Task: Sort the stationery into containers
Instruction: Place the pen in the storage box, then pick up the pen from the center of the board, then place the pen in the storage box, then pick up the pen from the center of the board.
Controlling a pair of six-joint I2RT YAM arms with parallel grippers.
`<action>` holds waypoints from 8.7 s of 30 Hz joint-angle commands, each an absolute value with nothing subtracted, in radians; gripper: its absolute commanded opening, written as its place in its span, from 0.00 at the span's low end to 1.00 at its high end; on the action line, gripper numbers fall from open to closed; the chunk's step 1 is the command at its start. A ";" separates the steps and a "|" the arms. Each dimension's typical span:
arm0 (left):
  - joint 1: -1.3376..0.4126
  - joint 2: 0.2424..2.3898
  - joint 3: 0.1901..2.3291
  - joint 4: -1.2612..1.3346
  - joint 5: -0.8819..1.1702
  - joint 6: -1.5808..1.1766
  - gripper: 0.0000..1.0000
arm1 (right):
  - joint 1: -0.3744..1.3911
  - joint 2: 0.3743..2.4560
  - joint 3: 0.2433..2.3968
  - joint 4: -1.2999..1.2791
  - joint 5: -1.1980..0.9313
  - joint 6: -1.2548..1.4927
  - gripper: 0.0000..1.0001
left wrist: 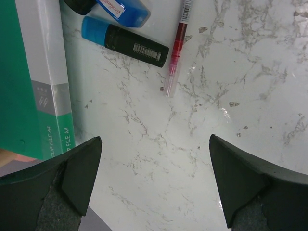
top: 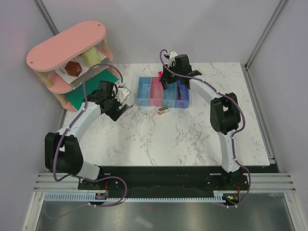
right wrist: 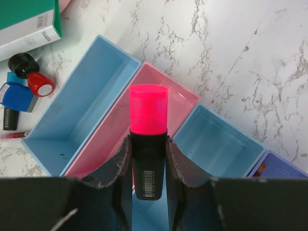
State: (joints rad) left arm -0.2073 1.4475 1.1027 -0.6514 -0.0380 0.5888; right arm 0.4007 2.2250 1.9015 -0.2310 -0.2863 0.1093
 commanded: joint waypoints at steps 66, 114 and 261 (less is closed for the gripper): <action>-0.132 1.867 1.371 -0.488 -0.065 0.169 0.96 | 0.383 2.088 1.798 -0.215 -0.268 0.028 0.57; -0.112 1.936 1.204 -0.428 -0.186 0.279 0.30 | 0.385 1.939 1.712 -0.275 -0.344 0.014 0.59; -0.137 1.836 1.273 -0.713 0.198 0.644 0.87 | 0.087 1.330 1.262 -0.505 -0.449 -0.209 0.98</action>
